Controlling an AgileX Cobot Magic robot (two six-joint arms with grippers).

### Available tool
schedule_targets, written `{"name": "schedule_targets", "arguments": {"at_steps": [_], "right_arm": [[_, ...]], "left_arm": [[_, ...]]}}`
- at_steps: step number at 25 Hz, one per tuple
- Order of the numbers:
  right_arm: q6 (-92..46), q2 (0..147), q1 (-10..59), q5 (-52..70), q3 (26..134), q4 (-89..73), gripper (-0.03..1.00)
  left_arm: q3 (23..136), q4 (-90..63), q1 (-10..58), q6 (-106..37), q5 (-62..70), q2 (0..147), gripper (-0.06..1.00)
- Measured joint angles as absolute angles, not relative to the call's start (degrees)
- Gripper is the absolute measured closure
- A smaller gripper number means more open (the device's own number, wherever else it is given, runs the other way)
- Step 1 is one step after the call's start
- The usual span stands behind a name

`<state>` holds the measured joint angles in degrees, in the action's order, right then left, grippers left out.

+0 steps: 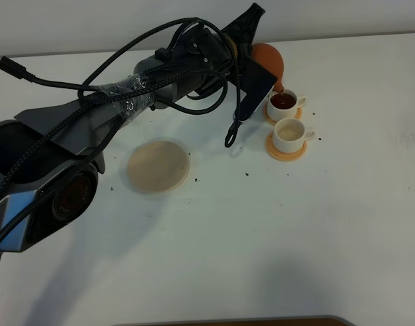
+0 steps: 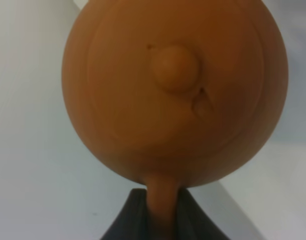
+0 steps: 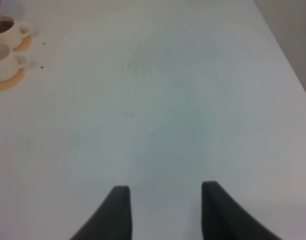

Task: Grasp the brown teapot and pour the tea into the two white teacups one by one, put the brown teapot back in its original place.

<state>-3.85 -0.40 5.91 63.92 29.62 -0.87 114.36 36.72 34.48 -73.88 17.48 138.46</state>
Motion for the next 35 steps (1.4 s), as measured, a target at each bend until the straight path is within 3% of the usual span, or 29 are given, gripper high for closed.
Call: {"name": "schedule_targets", "arguments": {"at_steps": [15, 23, 35], "right_arm": [[-3.9, -0.4, 5.9, 63.9, 29.6, -0.9, 0.6], [-3.9, -0.4, 5.9, 63.9, 29.6, -0.9, 0.6], [-3.9, -0.4, 5.9, 63.9, 29.6, -0.9, 0.6]], "left_arm": [[114.4, 27.8, 34.5, -62.3, 23.5, 136.0, 0.8], [114.8, 15.5, 34.5, -59.5, 38.7, 130.2, 0.8], [114.9, 14.8, 34.5, -35.3, 61.5, 128.0, 0.8]]}}
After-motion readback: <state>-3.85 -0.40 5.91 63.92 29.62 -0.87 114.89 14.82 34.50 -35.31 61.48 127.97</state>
